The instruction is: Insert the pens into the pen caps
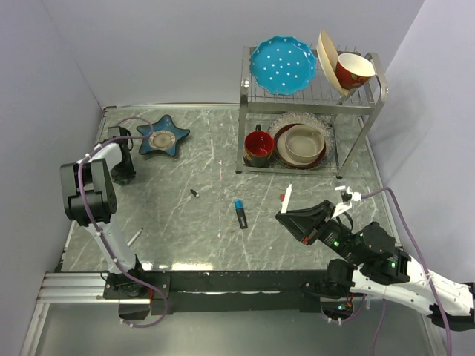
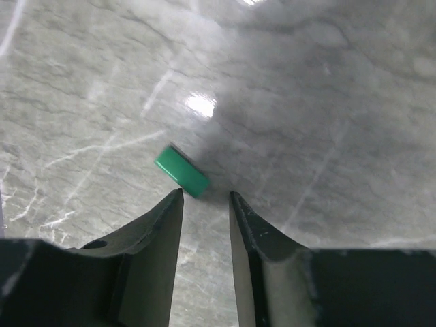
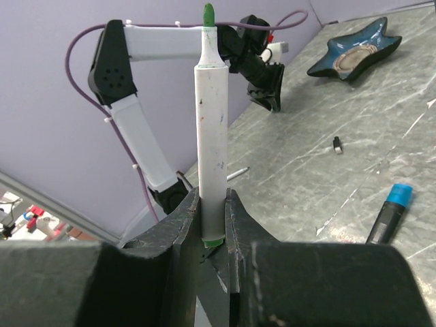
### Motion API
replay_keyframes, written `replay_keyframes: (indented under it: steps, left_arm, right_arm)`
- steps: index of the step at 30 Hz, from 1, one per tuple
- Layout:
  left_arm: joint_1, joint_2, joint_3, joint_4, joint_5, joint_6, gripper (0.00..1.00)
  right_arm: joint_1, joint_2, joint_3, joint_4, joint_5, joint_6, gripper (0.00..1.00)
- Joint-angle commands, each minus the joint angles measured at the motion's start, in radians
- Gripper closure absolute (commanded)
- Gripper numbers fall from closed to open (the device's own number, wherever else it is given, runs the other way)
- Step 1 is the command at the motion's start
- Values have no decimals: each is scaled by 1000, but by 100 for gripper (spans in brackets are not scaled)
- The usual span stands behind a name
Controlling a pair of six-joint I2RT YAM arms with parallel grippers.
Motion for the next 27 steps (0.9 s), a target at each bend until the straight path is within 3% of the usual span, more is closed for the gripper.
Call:
replay_keyframes:
  steps: [1,8,27]
  left_arm:
    - [23,79,-23,-34,-10,-60,59]
    - [36,66,-37,-28,-45,-106,54]
    - [56,105,3,-40,-42,-230,60]
  right_arm:
    - [-4,-4,8,-7,6,-2,100]
    - [-4,10,8,11,-15,0,100]
    - [-6,-2,11,7,-12,1,100]
